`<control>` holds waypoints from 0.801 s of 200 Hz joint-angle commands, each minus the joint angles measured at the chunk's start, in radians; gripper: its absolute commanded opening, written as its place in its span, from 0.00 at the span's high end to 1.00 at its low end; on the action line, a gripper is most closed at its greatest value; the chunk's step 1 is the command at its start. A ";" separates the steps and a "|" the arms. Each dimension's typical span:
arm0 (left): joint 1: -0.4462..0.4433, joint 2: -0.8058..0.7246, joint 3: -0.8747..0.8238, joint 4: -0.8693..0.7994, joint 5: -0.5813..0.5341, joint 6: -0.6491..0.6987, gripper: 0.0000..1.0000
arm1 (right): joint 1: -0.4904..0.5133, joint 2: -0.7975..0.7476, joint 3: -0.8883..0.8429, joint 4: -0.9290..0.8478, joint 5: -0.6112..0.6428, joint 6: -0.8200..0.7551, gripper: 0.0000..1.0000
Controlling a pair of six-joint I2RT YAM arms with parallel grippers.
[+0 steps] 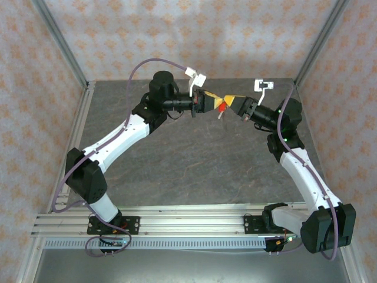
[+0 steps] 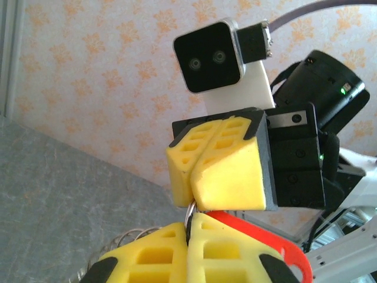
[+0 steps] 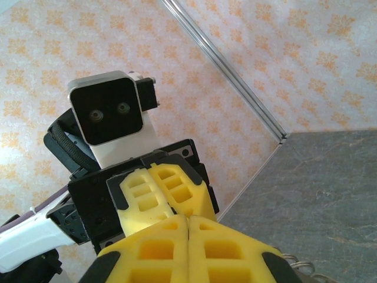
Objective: Put the keys on the keyring
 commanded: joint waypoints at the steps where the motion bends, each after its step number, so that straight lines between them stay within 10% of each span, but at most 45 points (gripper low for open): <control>1: -0.014 0.007 0.041 0.017 0.033 0.004 1.00 | 0.009 -0.015 0.019 0.032 -0.006 -0.018 1.00; 50: -0.013 -0.026 -0.013 0.082 -0.075 0.009 1.00 | -0.032 -0.091 0.008 -0.033 0.151 -0.003 0.60; 160: -0.014 -0.037 -0.025 0.098 -0.171 0.015 1.00 | 0.089 -0.157 -0.105 -0.079 0.284 0.033 0.49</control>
